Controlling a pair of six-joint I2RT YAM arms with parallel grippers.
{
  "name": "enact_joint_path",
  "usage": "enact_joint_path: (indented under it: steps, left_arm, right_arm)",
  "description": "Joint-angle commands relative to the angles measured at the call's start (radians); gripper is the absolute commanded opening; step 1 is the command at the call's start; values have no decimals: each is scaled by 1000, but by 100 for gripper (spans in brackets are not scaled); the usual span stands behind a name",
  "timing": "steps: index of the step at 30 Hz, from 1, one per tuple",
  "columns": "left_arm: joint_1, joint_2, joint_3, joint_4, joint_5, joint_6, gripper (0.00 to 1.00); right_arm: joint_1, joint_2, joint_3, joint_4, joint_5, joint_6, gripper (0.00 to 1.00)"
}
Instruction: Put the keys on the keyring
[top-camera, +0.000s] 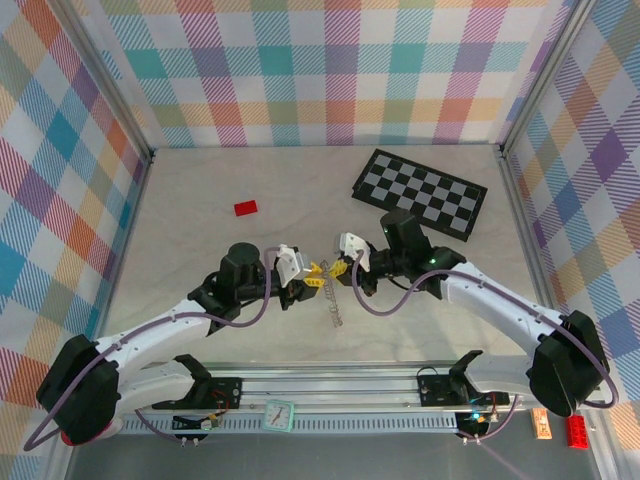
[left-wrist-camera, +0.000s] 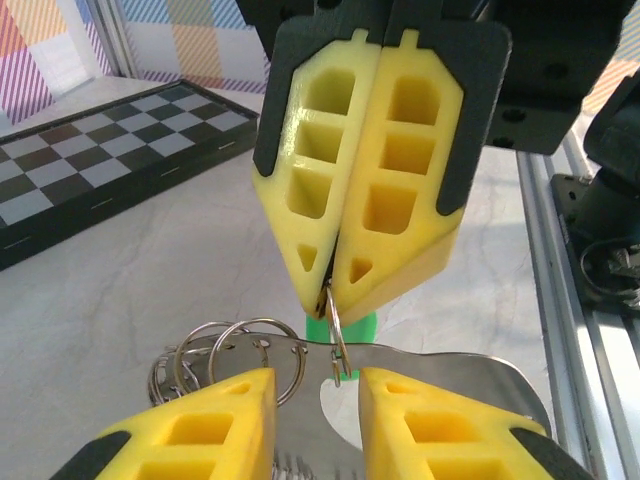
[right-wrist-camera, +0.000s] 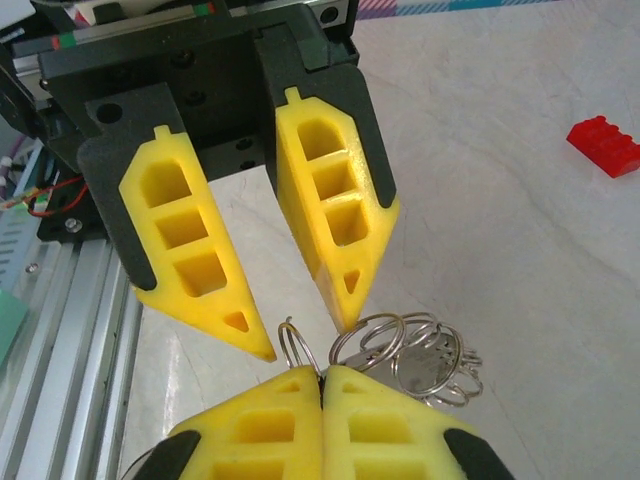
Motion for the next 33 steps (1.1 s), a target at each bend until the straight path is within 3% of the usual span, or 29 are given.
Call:
enact_joint_path:
  steps: [1,7,14,15,17,20,24,33]
  left_arm:
    - [-14,-16,43,-116,-16,66,26]
    - [-14,11,80,-146,-1,86,22]
    - [-14,19,96,-156,3,103,1]
    - [-14,20,95,-157,6,105,0]
    - [-14,17,89,-149,16,104,0]
    - [-13,8,61,-100,37,88,0]
    - [-14,-3,18,-12,64,56,0]
    - [-14,-9,-9,59,67,29,0]
  right_arm:
    - [24,20,66,-113,24,-92,0]
    - [85,64,150,-227,114,-175,0]
    - [117,55,174,-234,105,-174,0]
    - [114,46,162,-209,102,-153,6]
    - [78,24,130,-160,47,-99,22]
    - [-16,-18,45,-25,-81,37,32]
    - [-42,-35,-28,75,-159,139,34]
    - [-41,-38,-96,155,-153,201,31]
